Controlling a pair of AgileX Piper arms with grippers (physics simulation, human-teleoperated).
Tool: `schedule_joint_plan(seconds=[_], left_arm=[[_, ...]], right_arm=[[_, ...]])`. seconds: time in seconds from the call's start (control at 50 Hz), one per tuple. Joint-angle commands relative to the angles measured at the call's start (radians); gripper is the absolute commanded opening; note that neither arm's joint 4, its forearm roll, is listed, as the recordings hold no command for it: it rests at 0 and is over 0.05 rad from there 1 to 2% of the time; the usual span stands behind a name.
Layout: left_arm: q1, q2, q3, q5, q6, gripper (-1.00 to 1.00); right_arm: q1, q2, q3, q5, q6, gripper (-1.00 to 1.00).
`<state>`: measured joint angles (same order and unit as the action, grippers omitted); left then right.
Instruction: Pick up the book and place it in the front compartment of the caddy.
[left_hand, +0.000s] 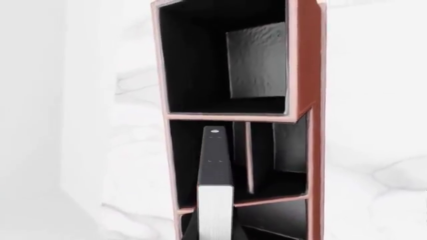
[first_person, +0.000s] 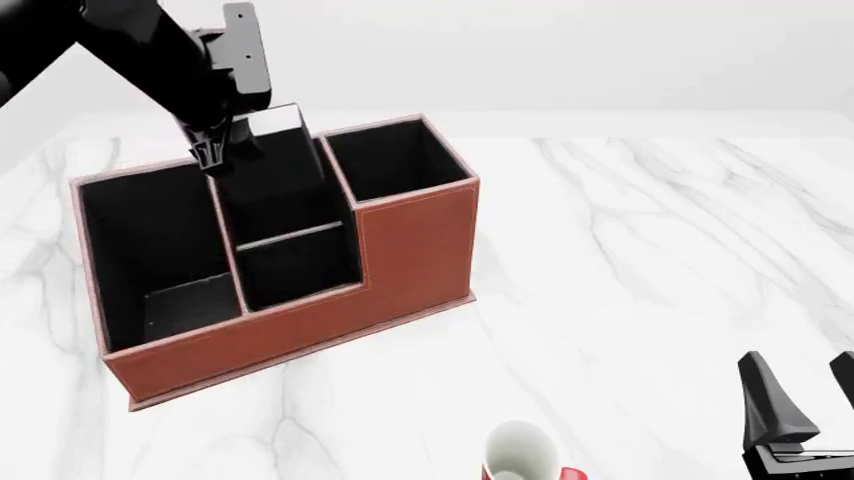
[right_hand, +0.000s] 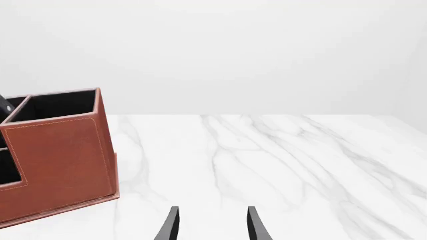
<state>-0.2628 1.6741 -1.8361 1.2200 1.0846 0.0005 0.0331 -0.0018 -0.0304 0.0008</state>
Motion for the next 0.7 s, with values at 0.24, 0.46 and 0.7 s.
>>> schedule_joint_plan(seconds=[0.24,0.46,0.7], left_arm=[[-0.009,0.046,-0.020,0.000,-0.016,-1.00],[0.047,0.047,0.006,0.000,0.024,-1.00],[0.040,0.081,-0.003,0.000,0.006,-1.00]], right_arm=[[0.000,-0.002,0.000,0.001,0.000,1.00],[0.000,-0.002,0.000,0.002,0.000,1.00],[0.000,-0.002,0.000,0.002,0.000,1.00]])
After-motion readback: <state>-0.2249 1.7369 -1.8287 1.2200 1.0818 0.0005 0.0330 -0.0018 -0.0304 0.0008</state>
